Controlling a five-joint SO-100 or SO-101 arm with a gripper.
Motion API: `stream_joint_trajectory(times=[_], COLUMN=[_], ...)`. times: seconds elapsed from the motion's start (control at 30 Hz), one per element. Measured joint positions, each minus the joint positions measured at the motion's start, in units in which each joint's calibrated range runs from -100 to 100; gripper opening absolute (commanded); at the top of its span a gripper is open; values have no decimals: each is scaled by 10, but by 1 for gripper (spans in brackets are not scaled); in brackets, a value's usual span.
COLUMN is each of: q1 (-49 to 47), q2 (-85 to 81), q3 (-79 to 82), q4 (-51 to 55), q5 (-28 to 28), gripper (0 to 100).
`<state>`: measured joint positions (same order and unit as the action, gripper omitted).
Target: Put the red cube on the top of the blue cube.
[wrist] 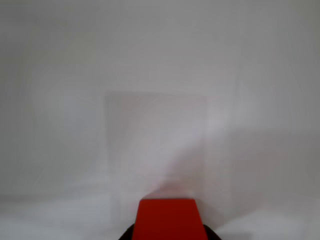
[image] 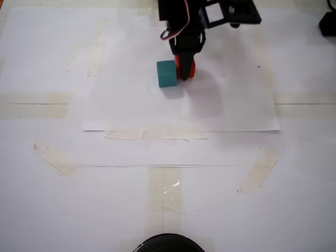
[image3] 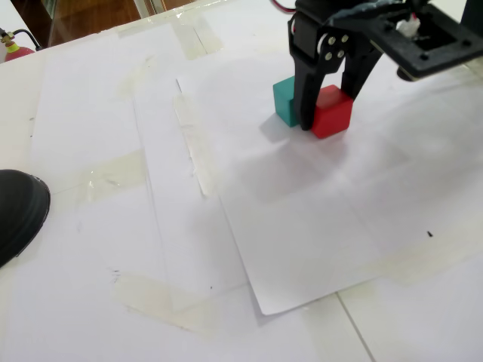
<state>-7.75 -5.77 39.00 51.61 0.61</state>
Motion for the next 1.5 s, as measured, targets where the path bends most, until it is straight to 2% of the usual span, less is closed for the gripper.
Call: stream_joint_trajectory(times=[0.6, 0.8, 1.5], q1=[-29, -28, 49], q2=[1, 46, 47], q3=[-162, -240, -255], q4=[136, 187, 203], q5=[-13, -13, 22], gripper=[14, 14, 14])
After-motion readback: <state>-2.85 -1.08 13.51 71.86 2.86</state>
